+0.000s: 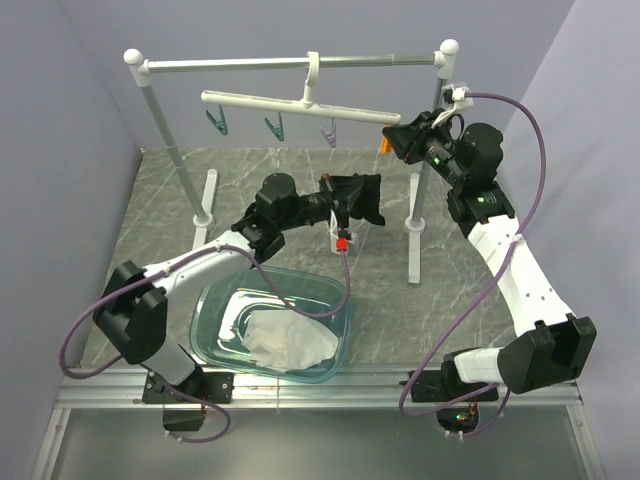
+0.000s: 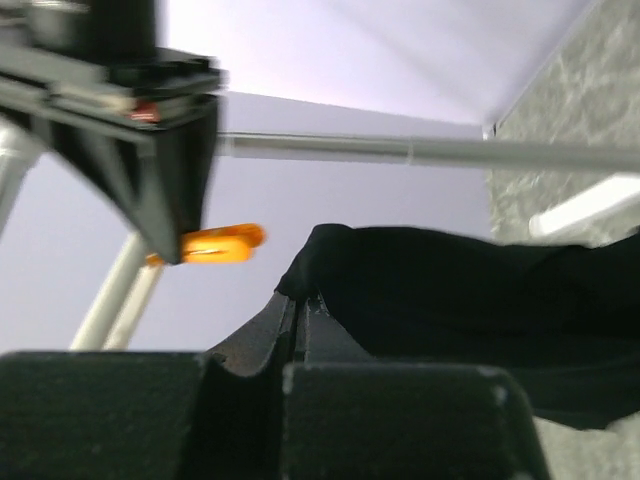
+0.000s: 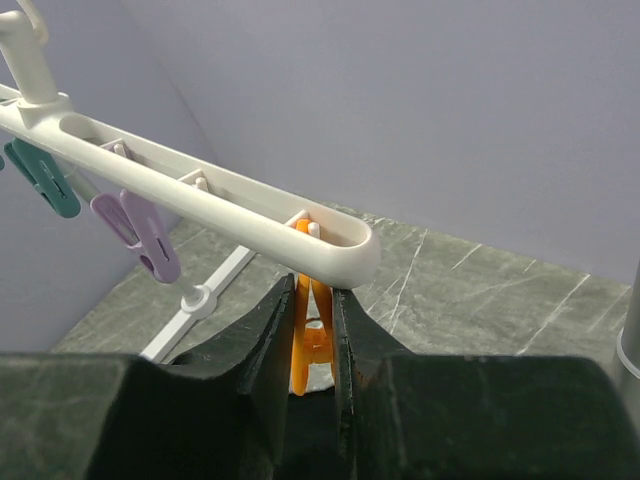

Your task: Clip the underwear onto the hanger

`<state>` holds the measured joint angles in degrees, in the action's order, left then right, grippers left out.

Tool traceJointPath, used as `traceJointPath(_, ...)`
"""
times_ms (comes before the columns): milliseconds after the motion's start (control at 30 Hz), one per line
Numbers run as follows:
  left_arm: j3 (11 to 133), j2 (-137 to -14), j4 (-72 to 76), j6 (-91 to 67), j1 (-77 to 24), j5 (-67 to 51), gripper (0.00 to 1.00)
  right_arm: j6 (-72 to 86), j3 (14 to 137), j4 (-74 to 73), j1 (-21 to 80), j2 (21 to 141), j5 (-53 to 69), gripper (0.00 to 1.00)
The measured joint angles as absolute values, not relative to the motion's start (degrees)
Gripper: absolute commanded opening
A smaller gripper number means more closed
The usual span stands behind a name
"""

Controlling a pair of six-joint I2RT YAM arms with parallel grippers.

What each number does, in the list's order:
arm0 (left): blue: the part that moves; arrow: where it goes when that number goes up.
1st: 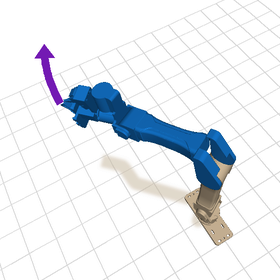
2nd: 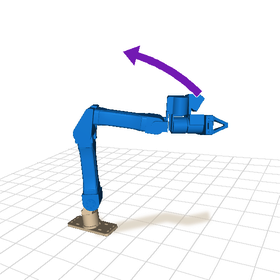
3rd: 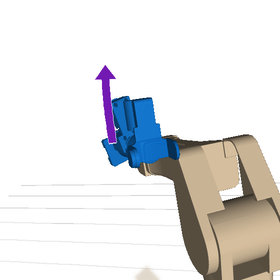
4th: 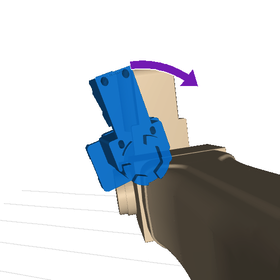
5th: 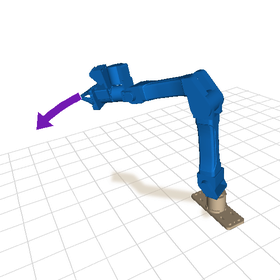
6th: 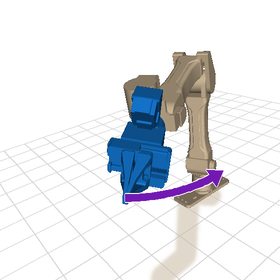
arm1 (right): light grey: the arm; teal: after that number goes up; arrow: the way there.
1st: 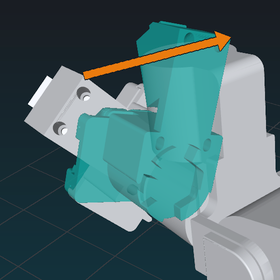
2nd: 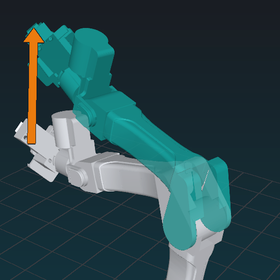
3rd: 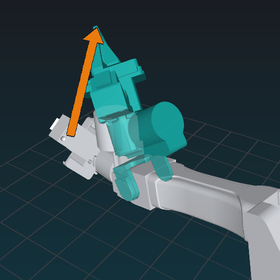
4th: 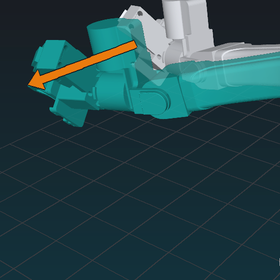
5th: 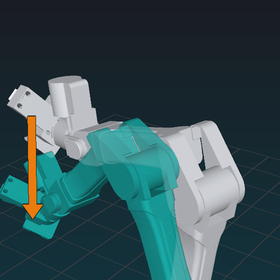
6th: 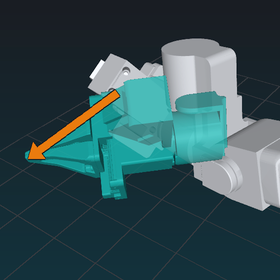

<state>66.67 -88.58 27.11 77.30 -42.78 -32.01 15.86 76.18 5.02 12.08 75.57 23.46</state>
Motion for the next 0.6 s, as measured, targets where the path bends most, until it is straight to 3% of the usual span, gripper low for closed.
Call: traceJointPath(600, 64.6, -101.6, 44.5, 104.4, -44.0, -27.1, 0.00, 17.1, 76.2, 4.6, 12.1, 76.4, 24.6, 0.00)
